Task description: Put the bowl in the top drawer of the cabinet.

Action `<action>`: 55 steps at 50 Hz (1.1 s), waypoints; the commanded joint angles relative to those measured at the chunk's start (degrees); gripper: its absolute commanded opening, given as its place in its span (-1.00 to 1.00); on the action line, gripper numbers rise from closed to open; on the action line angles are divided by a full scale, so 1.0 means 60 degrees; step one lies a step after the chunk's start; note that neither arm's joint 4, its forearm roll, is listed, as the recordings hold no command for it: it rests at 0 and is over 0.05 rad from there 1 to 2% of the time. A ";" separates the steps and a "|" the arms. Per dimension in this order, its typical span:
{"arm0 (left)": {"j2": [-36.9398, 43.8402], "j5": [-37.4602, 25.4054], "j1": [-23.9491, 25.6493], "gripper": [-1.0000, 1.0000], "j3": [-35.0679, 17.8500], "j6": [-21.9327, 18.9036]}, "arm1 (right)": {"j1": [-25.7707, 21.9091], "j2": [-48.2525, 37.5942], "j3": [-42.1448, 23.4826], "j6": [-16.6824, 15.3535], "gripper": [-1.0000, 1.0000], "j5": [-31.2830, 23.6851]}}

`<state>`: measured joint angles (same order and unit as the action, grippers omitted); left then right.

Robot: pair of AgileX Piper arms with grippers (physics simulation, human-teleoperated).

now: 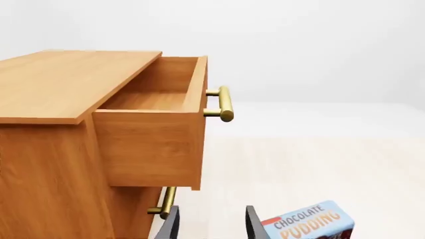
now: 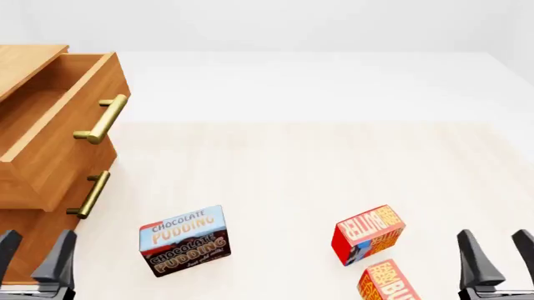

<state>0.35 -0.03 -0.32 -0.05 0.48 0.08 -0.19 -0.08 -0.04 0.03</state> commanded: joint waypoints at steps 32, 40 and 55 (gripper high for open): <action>0.1977 -0.2753 0.2188 1.00 -0.2528 0.0872 | 0.0167 -0.0003 -0.0032 -0.0004 1.00 0.0020; 0.2584 -0.3385 0.2949 1.00 -0.3128 0.0231 | 0.0180 -0.0006 -0.0033 -0.0061 1.00 0.0014; 0.4557 -0.3729 0.4781 1.00 -0.3895 0.0039 | 0.0194 0.0001 -0.0034 -0.0044 1.00 0.0023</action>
<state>20.23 -20.59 20.96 -20.44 1.36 1.17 -0.19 -0.28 -0.28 0.16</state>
